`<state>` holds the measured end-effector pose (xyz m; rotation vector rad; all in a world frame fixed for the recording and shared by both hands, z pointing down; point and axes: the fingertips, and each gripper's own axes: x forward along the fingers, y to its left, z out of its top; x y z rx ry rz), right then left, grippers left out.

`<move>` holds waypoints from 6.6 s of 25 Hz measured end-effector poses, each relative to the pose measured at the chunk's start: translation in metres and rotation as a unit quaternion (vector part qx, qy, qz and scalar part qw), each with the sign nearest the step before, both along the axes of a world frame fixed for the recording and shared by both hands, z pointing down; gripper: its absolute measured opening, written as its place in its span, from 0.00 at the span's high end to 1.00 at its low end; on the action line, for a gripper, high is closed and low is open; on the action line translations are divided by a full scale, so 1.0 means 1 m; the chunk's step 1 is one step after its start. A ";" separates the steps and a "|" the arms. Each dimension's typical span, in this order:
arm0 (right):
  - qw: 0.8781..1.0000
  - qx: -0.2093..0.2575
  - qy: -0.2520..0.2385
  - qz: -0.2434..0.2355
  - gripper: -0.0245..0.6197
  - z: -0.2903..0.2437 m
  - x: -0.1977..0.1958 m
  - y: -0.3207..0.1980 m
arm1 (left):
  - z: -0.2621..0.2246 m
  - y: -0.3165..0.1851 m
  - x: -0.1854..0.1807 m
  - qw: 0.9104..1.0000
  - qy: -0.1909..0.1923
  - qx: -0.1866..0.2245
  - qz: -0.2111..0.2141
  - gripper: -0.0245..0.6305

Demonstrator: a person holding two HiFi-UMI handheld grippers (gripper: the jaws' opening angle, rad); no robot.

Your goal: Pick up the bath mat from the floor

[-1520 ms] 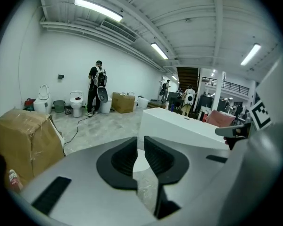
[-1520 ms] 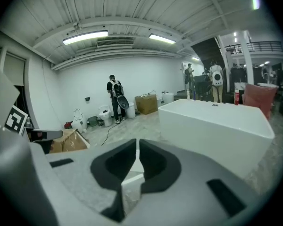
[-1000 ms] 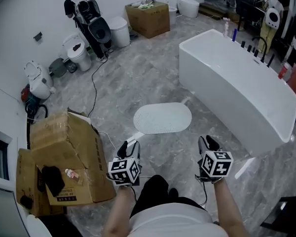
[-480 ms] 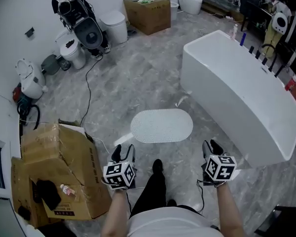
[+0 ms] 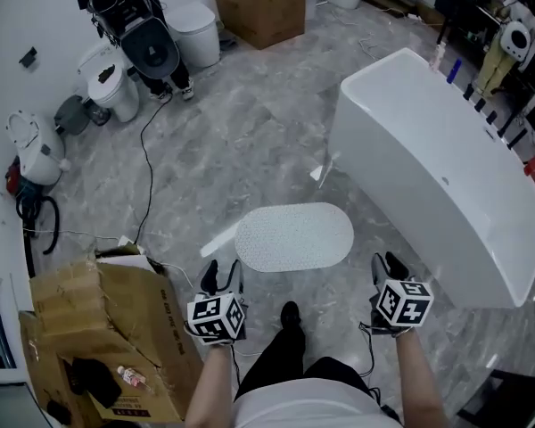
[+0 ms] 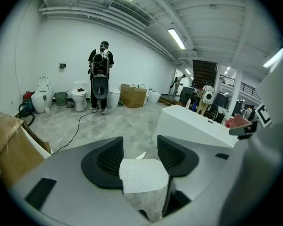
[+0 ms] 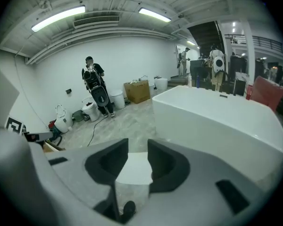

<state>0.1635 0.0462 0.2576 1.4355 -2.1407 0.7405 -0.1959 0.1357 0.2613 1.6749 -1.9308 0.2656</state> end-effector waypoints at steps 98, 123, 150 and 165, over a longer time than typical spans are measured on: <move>0.998 -0.051 0.049 0.003 0.79 0.718 0.028 -0.243 | 0.770 -0.169 -0.117 0.978 0.007 -0.210 0.001 0.90; 0.985 -0.150 0.087 -0.007 0.70 0.771 0.091 -0.246 | 0.717 -0.210 0.015 0.981 0.057 -0.145 0.116 0.93; 0.972 -0.191 0.132 -0.043 0.56 0.794 0.079 -0.239 | 0.734 -0.215 0.022 0.978 0.081 -0.154 0.115 0.93; 0.971 -0.182 0.146 -0.053 0.90 0.786 0.053 -0.230 | 0.733 -0.210 0.010 0.980 0.091 -0.151 0.096 0.93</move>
